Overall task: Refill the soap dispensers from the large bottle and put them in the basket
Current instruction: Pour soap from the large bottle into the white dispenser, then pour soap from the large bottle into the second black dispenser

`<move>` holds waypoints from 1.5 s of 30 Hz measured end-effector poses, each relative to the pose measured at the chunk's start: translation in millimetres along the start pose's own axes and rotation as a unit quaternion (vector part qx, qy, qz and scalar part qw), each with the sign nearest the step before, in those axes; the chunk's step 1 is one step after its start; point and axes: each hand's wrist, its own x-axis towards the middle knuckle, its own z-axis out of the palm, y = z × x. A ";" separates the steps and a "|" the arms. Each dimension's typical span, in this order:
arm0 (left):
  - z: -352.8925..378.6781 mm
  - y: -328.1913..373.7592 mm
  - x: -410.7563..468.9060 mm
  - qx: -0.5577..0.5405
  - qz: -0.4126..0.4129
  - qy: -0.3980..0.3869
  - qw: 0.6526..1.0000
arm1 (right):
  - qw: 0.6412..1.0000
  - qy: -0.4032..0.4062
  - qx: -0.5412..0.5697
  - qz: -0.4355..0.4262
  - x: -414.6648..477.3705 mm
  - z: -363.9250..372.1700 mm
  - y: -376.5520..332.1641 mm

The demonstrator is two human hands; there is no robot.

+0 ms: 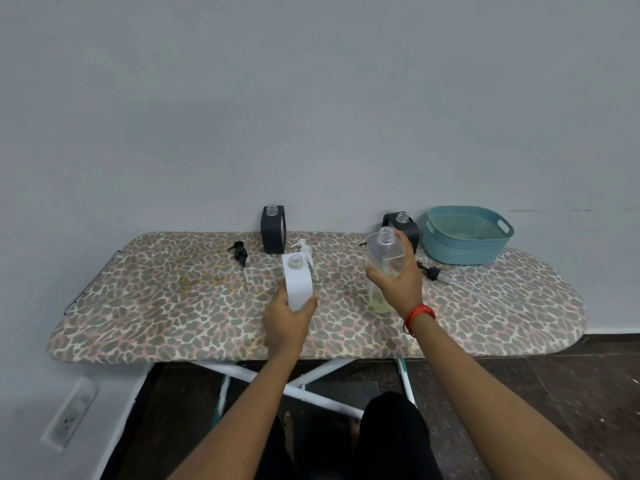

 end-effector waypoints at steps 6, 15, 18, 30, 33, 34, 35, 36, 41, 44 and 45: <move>5.8 1.9 17.7 -0.003 0.016 -0.028 0.999 | 0.999 0.028 0.017 0.019 2.0 -6.1 8.7; 72.5 55.5 96.4 0.005 0.057 -0.068 0.996 | 0.999 0.035 0.037 0.013 6.8 -3.4 18.9; 100.6 57.8 119.1 0.016 0.035 -0.065 0.997 | 0.998 0.047 0.045 0.007 8.1 -2.6 22.3; 139.6 36.5 139.5 0.027 -0.008 -0.067 0.997 | 0.997 0.062 0.043 -0.021 10.5 -1.6 28.5; 139.9 35.7 139.8 0.027 -0.014 -0.071 0.997 | 0.997 0.060 0.044 -0.027 10.8 -0.4 28.9; 139.9 36.3 139.5 0.022 -0.017 -0.073 0.997 | 0.997 0.059 0.046 -0.030 10.7 -0.2 29.1; 139.7 37.2 139.1 0.017 -0.019 -0.076 0.997 | 0.997 0.058 0.048 -0.030 10.5 0.2 29.8; 139.1 37.7 138.7 0.014 -0.019 -0.076 0.997 | 0.997 0.056 0.052 -0.029 10.0 0.2 29.2; 129.3 45.9 124.6 0.035 -0.019 -0.028 0.999 | 0.997 0.039 0.059 -0.016 9.7 -2.7 20.2; 122.0 50.7 101.0 0.020 0.057 0.018 0.998 | 0.997 0.046 0.061 -0.001 6.0 -11.1 13.5; 121.1 50.8 93.5 0.017 0.080 0.008 0.997 | 0.997 0.054 0.059 -0.001 4.3 -16.1 12.8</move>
